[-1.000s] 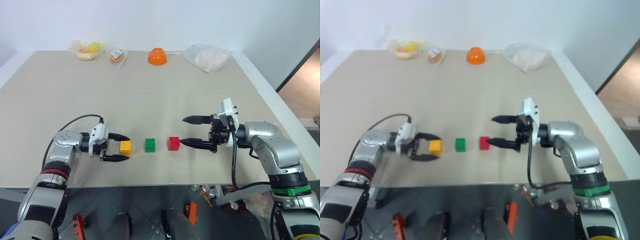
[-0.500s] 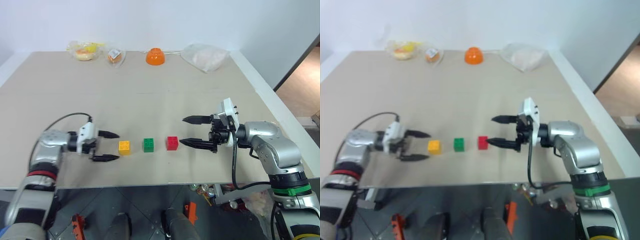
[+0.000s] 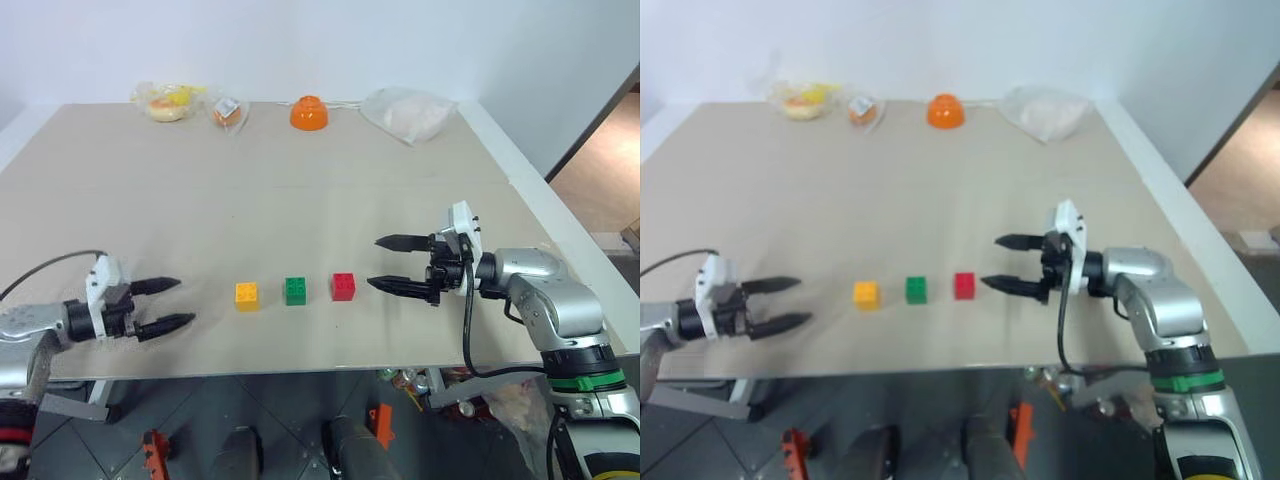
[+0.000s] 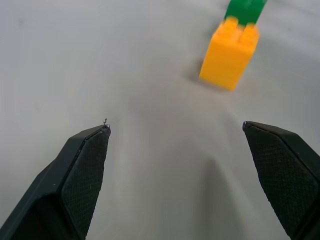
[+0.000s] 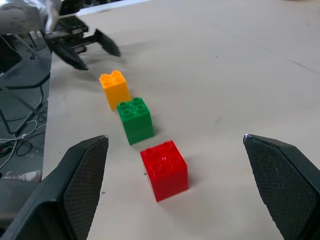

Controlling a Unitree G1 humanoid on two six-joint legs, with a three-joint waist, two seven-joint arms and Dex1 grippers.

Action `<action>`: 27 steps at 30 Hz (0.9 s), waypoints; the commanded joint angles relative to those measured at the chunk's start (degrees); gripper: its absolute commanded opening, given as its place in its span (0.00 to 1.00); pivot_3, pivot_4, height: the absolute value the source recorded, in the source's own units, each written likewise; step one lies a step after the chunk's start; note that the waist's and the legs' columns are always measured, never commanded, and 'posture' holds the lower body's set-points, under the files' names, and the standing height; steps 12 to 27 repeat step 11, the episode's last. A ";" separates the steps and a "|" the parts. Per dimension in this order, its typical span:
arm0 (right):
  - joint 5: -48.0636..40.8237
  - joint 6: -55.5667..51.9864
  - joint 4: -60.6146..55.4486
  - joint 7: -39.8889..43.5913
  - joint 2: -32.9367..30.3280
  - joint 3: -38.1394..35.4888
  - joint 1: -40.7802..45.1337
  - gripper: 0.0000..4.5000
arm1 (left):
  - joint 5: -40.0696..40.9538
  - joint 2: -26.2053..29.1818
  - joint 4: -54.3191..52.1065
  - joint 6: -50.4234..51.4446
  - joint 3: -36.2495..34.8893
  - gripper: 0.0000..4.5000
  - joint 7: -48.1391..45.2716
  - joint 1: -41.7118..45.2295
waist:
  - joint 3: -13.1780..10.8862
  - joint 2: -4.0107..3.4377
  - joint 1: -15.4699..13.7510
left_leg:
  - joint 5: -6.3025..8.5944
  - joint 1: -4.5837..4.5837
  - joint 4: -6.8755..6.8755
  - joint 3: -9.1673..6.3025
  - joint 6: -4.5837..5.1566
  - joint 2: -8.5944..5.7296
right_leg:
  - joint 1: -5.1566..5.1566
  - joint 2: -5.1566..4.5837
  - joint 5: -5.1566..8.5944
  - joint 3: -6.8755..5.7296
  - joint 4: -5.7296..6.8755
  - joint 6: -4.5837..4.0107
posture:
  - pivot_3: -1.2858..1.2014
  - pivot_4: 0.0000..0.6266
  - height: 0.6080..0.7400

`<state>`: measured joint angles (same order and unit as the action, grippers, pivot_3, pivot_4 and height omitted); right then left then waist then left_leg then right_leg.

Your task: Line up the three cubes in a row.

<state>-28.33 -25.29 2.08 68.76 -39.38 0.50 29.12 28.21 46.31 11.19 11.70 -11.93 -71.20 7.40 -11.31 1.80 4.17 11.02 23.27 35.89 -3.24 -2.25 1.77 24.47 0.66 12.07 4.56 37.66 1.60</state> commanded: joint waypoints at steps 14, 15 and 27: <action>1.25 1.58 0.92 0.56 -0.17 -1.19 -0.43 1.00 | -0.07 -0.46 -7.04 2.58 -2.57 0.97 6.68 -1.11 | 0.00 0.00 0.04 | 0.00 -0.03 -0.08 0.08 -0.01 -0.02 | 0.01 -0.02 0.03 0.04 -0.01 -0.01 | 0.52 0.24 1.00; 1.25 1.58 0.92 0.56 -0.17 -1.19 -0.43 1.00 | -0.07 -0.46 -7.04 2.58 -2.57 0.97 6.68 -1.11 | 0.00 0.00 0.04 | 0.00 -0.03 -0.08 0.08 -0.01 -0.02 | 0.01 -0.02 0.03 0.04 -0.01 -0.01 | 0.52 0.24 1.00; 1.25 1.58 0.92 0.56 -0.17 -1.19 -0.43 1.00 | -0.07 -0.46 -7.04 2.58 -2.57 0.97 6.68 -1.11 | 0.00 0.00 0.04 | 0.00 -0.03 -0.08 0.08 -0.01 -0.02 | 0.01 -0.02 0.03 0.04 -0.01 -0.01 | 0.52 0.24 1.00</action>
